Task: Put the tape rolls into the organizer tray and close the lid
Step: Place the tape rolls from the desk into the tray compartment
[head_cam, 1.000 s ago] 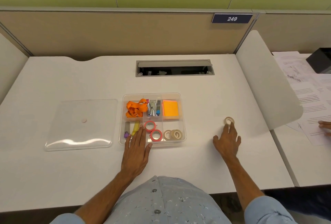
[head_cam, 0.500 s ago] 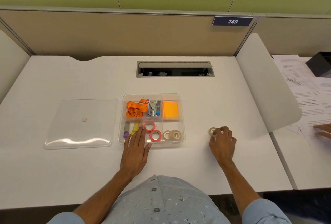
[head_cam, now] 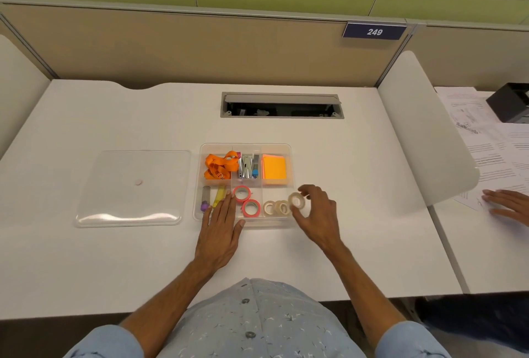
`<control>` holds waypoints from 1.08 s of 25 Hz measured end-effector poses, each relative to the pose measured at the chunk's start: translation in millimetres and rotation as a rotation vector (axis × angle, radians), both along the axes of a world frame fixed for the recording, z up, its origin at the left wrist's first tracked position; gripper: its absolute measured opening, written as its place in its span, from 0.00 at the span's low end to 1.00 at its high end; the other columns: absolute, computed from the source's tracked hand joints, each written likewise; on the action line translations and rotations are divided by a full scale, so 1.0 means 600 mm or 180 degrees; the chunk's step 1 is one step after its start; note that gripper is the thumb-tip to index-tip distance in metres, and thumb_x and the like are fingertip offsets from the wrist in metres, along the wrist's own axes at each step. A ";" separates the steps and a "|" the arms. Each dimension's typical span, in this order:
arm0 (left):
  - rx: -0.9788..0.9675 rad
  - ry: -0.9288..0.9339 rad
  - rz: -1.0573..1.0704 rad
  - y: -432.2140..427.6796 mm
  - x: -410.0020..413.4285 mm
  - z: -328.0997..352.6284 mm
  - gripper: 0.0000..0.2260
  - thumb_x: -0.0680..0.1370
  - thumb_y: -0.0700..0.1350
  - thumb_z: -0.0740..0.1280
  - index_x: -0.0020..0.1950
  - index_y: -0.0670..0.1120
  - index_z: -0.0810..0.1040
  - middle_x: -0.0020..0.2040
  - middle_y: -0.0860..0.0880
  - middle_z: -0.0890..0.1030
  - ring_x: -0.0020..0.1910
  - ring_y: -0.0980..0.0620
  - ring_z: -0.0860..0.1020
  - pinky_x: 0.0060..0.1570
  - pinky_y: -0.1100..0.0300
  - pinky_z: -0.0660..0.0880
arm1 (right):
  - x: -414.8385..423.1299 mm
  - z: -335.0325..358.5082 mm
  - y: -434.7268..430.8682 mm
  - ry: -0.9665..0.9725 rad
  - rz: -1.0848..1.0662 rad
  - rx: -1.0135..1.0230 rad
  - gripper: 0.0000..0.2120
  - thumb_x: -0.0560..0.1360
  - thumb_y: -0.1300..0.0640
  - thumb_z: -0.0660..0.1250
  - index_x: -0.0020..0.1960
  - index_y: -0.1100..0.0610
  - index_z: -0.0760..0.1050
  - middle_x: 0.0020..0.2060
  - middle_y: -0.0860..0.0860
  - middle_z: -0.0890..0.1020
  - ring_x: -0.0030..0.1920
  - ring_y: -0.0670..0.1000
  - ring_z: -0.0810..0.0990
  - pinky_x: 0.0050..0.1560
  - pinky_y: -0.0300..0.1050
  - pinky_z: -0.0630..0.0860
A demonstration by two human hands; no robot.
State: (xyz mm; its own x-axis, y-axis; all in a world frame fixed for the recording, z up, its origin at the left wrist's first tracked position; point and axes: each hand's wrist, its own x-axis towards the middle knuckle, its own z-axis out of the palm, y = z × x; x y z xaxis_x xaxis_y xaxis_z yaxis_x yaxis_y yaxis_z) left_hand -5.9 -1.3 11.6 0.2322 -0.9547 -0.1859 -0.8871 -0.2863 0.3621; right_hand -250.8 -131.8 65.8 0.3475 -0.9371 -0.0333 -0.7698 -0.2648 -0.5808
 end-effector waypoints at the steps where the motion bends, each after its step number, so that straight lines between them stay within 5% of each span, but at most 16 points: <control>1: 0.0022 0.0035 -0.0006 0.000 0.001 0.001 0.33 0.86 0.61 0.49 0.87 0.46 0.50 0.88 0.48 0.54 0.88 0.48 0.54 0.87 0.42 0.49 | 0.013 0.001 0.006 0.0063 0.0154 0.0042 0.22 0.79 0.46 0.73 0.69 0.49 0.73 0.64 0.46 0.81 0.63 0.50 0.78 0.65 0.53 0.71; 6: 0.0133 0.0058 -0.0093 0.001 0.005 0.009 0.32 0.87 0.59 0.52 0.87 0.46 0.46 0.88 0.47 0.50 0.88 0.47 0.51 0.87 0.41 0.47 | 0.060 -0.002 0.035 0.0518 0.0408 0.0100 0.25 0.81 0.43 0.70 0.76 0.48 0.71 0.74 0.47 0.76 0.73 0.52 0.74 0.76 0.56 0.68; 12: 0.0206 -0.0045 -0.0193 0.003 0.011 0.016 0.32 0.88 0.59 0.49 0.87 0.46 0.44 0.89 0.47 0.49 0.88 0.48 0.51 0.87 0.42 0.50 | 0.055 -0.002 0.074 0.0426 0.0139 -0.0025 0.19 0.83 0.55 0.67 0.73 0.50 0.75 0.69 0.48 0.79 0.69 0.53 0.77 0.71 0.55 0.71; 20: 0.0151 0.0273 -0.0220 0.003 0.016 0.024 0.33 0.88 0.59 0.52 0.87 0.46 0.42 0.89 0.48 0.47 0.88 0.47 0.48 0.87 0.43 0.45 | 0.055 -0.003 0.100 0.0469 -0.0134 -0.0041 0.18 0.82 0.59 0.68 0.71 0.52 0.77 0.69 0.50 0.80 0.71 0.54 0.76 0.73 0.56 0.71; 27: 0.0114 0.0308 0.0128 -0.027 -0.003 0.017 0.34 0.87 0.59 0.54 0.87 0.47 0.44 0.89 0.47 0.48 0.88 0.47 0.48 0.86 0.43 0.44 | 0.068 -0.005 0.021 0.0966 0.0813 -0.0163 0.20 0.83 0.57 0.67 0.74 0.49 0.75 0.71 0.48 0.78 0.75 0.53 0.72 0.77 0.55 0.65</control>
